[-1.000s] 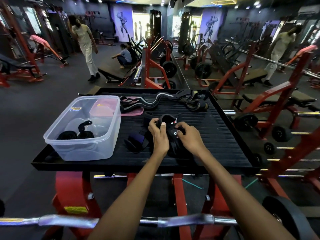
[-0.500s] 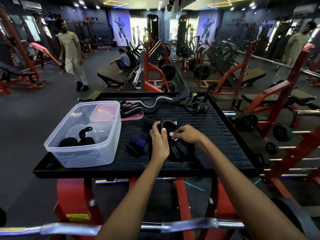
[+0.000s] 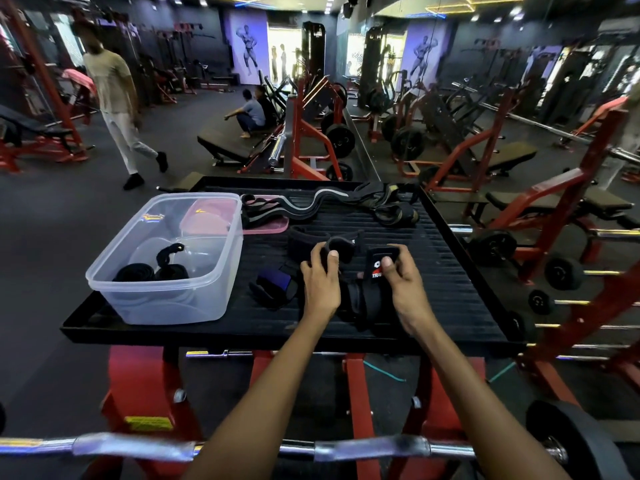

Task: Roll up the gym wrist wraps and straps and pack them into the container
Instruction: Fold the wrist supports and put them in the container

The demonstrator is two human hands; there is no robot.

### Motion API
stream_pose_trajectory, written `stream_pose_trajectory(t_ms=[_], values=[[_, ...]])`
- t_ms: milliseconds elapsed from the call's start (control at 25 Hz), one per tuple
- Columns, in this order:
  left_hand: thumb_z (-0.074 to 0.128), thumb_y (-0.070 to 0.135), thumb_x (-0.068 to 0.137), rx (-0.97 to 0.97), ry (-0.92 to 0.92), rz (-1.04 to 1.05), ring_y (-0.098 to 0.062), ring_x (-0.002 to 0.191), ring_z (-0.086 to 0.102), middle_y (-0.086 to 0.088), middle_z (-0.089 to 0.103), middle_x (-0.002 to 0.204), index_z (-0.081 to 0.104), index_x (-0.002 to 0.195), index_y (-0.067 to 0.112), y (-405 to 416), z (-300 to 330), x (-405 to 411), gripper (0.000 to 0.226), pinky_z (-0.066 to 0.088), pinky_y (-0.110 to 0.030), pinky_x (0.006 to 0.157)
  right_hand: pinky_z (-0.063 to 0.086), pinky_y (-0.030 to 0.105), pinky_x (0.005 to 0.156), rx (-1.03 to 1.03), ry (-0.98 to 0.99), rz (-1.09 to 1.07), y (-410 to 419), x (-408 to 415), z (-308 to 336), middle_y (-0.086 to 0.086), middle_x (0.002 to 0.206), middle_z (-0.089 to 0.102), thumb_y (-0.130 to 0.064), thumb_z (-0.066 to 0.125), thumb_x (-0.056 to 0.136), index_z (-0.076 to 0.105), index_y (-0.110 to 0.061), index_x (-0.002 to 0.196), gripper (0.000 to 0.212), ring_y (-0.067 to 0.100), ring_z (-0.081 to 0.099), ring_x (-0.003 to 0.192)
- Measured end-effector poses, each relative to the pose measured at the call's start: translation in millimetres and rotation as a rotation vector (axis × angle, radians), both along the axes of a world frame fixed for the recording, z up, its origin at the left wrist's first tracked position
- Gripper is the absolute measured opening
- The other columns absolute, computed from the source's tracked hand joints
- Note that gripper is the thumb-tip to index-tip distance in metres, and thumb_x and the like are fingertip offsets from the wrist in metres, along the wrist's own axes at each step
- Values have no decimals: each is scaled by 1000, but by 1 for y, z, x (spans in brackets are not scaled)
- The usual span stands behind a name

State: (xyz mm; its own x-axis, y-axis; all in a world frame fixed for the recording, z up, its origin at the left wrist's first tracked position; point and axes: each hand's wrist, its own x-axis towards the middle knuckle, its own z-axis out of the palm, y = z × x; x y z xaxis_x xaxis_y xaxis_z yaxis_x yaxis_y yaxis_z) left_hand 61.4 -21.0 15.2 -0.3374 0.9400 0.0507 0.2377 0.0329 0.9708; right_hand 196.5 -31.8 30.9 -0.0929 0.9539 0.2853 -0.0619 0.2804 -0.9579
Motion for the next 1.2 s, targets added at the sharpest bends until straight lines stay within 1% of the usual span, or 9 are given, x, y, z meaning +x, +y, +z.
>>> stream_pose_trajectory(t_ms=[160,280,400,480,600,760,880,1000,1200], values=[[59,50,83,-218,-146,27,-31,118,53,-16,50,133,34,137,9,-3,-9,4,72,44,-42,102,44,45,96,53,-10,-46,1,-4,1,0,103,65,-24,48,96,57,-31,102,13,20,60,100],[65,37,81,-203,-300,5,-26,108,59,-12,59,123,49,126,16,-6,-10,6,53,47,-44,98,44,39,95,90,-29,-35,-4,-10,7,-6,100,64,-19,50,96,57,-35,101,19,9,59,96],[74,19,73,-167,-623,12,-25,112,58,-14,59,122,43,129,14,-8,-9,2,64,45,-37,102,45,27,87,122,6,-102,-17,-16,6,-7,95,61,-13,50,95,54,-33,102,21,2,57,88],[73,7,75,-140,-743,19,-23,114,57,-15,59,122,39,132,8,-8,-8,0,66,46,-27,93,44,17,84,128,69,-135,-23,-17,4,-8,95,59,-11,48,96,52,-32,102,22,-4,55,86],[69,6,80,-137,-786,-25,-20,106,56,-6,64,102,54,114,7,-12,1,2,37,50,-22,78,43,11,81,127,30,-129,-20,-18,11,-8,96,58,-16,43,98,49,-32,105,18,-9,54,84],[75,32,73,-303,-822,-154,-26,98,67,-9,71,105,65,111,9,-12,-5,-4,45,53,-44,90,46,17,87,94,-39,-23,-9,-14,13,-8,99,61,-19,45,98,49,-27,112,16,-5,57,90],[70,26,77,-318,-763,-164,-26,97,66,-10,67,112,51,131,12,-12,-8,-5,59,52,-45,86,47,35,95,-2,-90,57,-3,-4,3,-2,106,67,-15,63,88,55,-29,108,26,10,61,100],[65,22,79,-153,-638,-147,-25,117,56,1,49,136,9,146,44,-14,-6,1,90,45,-53,98,48,41,93,-21,-55,-19,-6,-2,0,6,102,70,-5,66,82,57,-26,106,33,17,64,95],[51,11,91,-71,-662,-176,-19,104,64,-6,63,122,34,142,35,-19,3,1,59,50,-38,97,49,27,89,97,-85,-157,-18,-15,12,-5,98,70,0,64,84,56,-32,103,38,9,65,95]])
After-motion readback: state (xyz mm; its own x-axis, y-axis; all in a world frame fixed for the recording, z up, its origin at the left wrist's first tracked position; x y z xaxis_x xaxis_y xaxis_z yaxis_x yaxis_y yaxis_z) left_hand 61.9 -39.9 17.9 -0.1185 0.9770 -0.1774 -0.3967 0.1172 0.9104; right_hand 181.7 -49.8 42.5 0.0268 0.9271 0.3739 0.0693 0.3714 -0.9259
